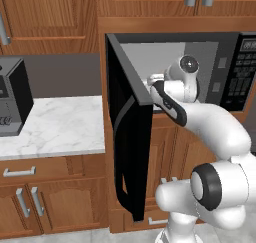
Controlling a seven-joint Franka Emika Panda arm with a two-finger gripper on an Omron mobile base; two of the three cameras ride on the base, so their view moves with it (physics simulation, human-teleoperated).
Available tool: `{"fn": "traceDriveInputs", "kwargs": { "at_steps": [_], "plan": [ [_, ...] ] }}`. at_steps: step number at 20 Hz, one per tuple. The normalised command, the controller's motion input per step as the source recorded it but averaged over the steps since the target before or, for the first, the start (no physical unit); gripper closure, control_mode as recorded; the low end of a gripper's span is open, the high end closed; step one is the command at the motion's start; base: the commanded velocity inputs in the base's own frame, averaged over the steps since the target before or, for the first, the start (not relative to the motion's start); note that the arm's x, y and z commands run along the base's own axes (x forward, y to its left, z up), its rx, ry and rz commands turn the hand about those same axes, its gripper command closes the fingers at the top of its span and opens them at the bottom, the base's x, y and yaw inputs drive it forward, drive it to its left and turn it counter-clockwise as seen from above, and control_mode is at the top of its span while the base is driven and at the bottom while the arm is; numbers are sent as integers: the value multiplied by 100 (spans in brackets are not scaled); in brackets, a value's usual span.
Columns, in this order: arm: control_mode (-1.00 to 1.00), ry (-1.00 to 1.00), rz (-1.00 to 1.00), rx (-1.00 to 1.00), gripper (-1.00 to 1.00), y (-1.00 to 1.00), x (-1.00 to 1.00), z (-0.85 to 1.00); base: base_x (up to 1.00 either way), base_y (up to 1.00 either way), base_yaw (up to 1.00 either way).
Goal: Transport the steak from the fridge to the microwave and turn on the microwave.
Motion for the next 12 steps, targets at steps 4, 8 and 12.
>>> {"fn": "traceDriveInputs", "kwargs": {
  "at_steps": [4, 8, 12],
  "plan": [
    [-100, 1, 0, 0, 100, 1, 39, -29, 0, 0, 0],
    [-100, 4, 0, 0, 100, 0, 34, -8, 0, 0, 0],
    [-100, 7, 0, 0, 100, 0, 32, -2, 0, 0, 0]
  ]
}}
